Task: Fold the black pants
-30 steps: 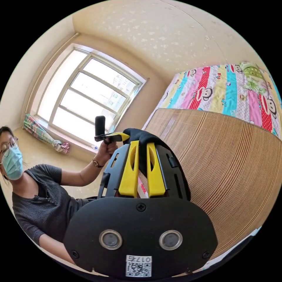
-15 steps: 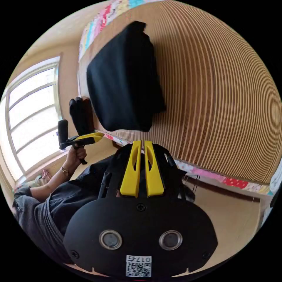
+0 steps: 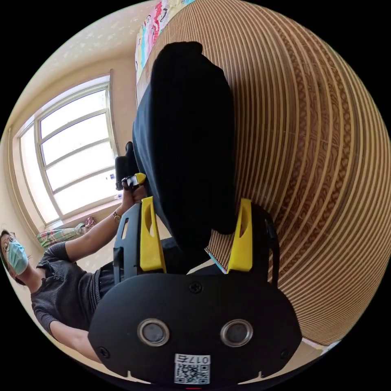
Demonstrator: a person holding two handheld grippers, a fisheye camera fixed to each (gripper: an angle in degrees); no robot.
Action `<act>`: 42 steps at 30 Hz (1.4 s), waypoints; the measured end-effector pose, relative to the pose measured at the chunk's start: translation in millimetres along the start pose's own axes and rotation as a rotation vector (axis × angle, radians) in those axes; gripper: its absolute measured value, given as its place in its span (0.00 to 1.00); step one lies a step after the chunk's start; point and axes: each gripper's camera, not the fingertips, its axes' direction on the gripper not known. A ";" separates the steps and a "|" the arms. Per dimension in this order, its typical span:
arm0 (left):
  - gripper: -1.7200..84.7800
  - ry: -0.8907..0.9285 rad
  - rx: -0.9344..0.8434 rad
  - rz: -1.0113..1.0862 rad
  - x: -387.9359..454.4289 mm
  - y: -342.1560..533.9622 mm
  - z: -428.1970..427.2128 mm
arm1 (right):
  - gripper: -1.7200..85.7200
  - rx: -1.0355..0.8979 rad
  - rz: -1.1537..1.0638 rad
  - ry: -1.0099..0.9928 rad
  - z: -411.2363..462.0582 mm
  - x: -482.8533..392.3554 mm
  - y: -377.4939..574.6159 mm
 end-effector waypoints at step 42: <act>0.15 -0.463 0.282 -0.436 -154.1 193.0 -431.5 | 0.07 -0.141 -0.308 -0.132 378.9 -307.8 -32.0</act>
